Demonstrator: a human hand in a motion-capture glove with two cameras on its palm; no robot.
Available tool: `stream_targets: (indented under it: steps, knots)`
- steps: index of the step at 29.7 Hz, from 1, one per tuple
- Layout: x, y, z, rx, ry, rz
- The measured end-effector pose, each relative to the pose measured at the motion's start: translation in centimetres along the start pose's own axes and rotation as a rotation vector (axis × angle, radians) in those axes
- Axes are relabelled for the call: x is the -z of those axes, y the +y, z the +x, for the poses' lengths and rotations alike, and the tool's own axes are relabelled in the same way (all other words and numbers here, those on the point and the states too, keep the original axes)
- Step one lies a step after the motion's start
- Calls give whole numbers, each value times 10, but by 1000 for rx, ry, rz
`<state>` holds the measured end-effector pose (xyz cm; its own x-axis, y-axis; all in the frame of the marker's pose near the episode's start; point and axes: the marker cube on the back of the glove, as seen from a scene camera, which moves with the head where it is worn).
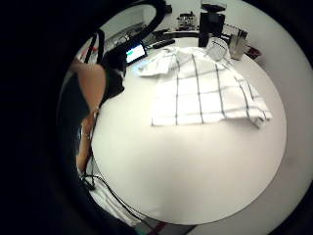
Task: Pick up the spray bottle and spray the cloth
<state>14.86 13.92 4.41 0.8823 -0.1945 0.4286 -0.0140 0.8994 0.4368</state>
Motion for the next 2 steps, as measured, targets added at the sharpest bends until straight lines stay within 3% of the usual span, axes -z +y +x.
stream_targets:
  steps: [2]
  knots:
    - [2,8,1,-20,19,-12]
